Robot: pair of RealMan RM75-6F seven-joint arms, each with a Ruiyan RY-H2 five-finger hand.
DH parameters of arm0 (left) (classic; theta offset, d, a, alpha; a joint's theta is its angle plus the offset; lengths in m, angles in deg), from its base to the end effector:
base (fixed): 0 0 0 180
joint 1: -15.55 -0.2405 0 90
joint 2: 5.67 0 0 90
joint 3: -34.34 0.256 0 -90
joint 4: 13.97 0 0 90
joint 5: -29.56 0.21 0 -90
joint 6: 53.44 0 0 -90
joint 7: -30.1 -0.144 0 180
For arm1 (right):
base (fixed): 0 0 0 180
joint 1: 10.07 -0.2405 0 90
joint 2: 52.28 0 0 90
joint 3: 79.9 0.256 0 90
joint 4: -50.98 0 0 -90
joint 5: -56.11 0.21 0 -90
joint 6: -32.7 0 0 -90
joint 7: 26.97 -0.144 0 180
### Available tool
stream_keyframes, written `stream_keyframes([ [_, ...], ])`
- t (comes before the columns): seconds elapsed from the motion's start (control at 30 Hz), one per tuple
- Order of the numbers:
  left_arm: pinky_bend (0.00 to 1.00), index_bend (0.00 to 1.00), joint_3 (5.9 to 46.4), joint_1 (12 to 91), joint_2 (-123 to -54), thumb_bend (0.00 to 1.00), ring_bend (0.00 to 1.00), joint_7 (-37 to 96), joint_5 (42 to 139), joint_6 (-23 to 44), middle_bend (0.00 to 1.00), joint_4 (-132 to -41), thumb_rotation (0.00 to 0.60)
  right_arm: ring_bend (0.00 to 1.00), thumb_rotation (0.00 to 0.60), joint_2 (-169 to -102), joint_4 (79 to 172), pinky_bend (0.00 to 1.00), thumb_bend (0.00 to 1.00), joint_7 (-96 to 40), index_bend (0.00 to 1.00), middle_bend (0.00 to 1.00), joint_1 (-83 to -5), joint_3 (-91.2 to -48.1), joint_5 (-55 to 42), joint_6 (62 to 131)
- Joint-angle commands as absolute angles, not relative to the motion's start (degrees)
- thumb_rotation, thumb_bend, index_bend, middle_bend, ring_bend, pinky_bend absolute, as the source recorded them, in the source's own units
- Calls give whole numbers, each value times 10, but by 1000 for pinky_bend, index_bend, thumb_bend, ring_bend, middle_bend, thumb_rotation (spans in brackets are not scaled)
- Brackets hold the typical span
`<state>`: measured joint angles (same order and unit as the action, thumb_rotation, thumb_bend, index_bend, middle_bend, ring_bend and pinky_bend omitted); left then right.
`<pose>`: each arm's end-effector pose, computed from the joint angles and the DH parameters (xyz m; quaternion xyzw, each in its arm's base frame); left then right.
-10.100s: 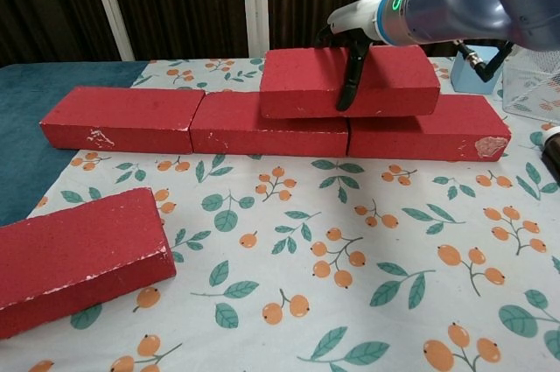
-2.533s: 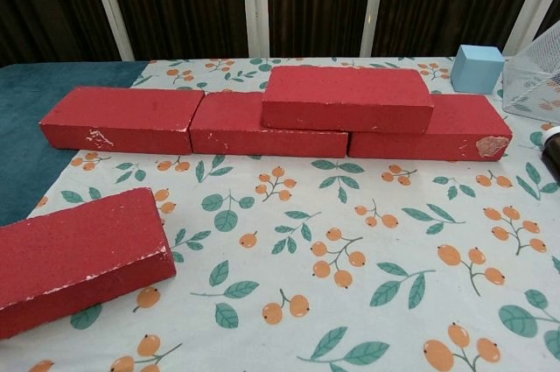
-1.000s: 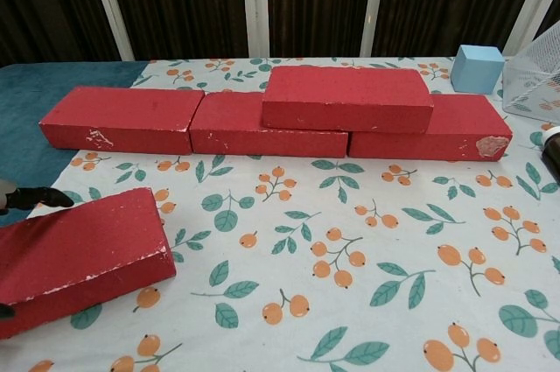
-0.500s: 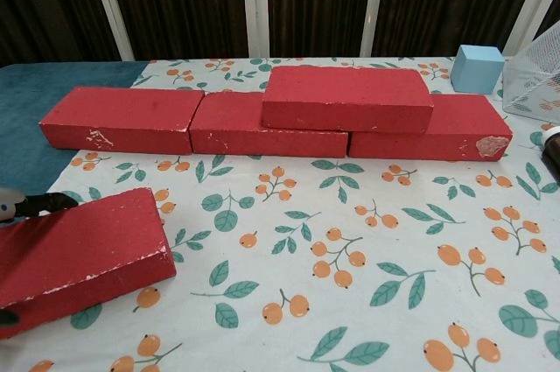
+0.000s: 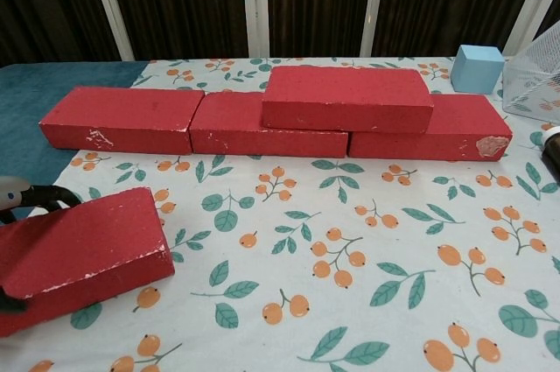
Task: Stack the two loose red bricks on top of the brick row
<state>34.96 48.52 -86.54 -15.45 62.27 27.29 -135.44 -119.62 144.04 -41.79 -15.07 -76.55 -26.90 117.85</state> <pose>-0.1903 0.2116 0.0192 -0.6679 -0.5376 -0.1631 0.4881 -0.3091 -0.1828 0.1437 0.5063 -0.4862 0.4759 0.5299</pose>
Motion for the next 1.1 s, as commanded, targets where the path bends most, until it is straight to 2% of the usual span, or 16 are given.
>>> stream_keyframes([
  [0.03, 170, 286, 349, 485, -866, 104, 16, -157, 622, 276, 288, -1352, 600, 0, 600, -1196, 1440, 0, 55, -418, 0, 0, -150, -764, -268, 1178],
  [0.33, 174, 406, 342, 477, -864, 144, 71, -141, 666, 298, 385, -1329, 600, 0, 600, -1198, 1440, 0, 54, -417, 0, 0, -149, -761, -266, 1176],
  [0.43, 173, 408, 331, 476, -850, 145, 75, -128, 697, 307, 387, -1324, 600, 0, 600, -1199, 1439, 0, 55, -413, 0, 0, -148, -758, -264, 1176],
  [0.53, 172, 401, 301, 490, -811, 145, 77, -115, 684, 277, 396, -1340, 600, 0, 600, -1201, 1440, 0, 55, -408, 0, 0, -148, -757, -260, 1173],
  [0.7, 154, 406, 232, 556, -695, 145, 77, -119, 609, 146, 413, -1358, 600, 0, 600, -1207, 1438, 0, 55, -387, 0, 0, -152, -753, -242, 1157],
  [0.87, 147, 429, 176, 635, -594, 145, 77, -112, 528, -27, 415, -1306, 600, 0, 600, -1218, 1431, 0, 55, -361, 0, 0, -161, -744, -214, 1136],
  [0.9, 142, 433, 170, 658, -578, 145, 77, -108, 503, -83, 415, -1276, 600, 0, 600, -1221, 1430, 0, 55, -353, 0, 0, -162, -741, -207, 1133],
  [0.97, 136, 438, 172, 693, -567, 145, 76, -111, 477, -154, 415, -1225, 600, 0, 600, -1224, 1430, 0, 54, -344, 0, 0, -163, -738, -199, 1130],
  [1.1, 131, 447, 194, 762, -591, 145, 75, -125, 451, -243, 414, -1110, 600, 0, 600, -1228, 1430, 0, 54, -328, 0, 0, -163, -731, -181, 1129],
])
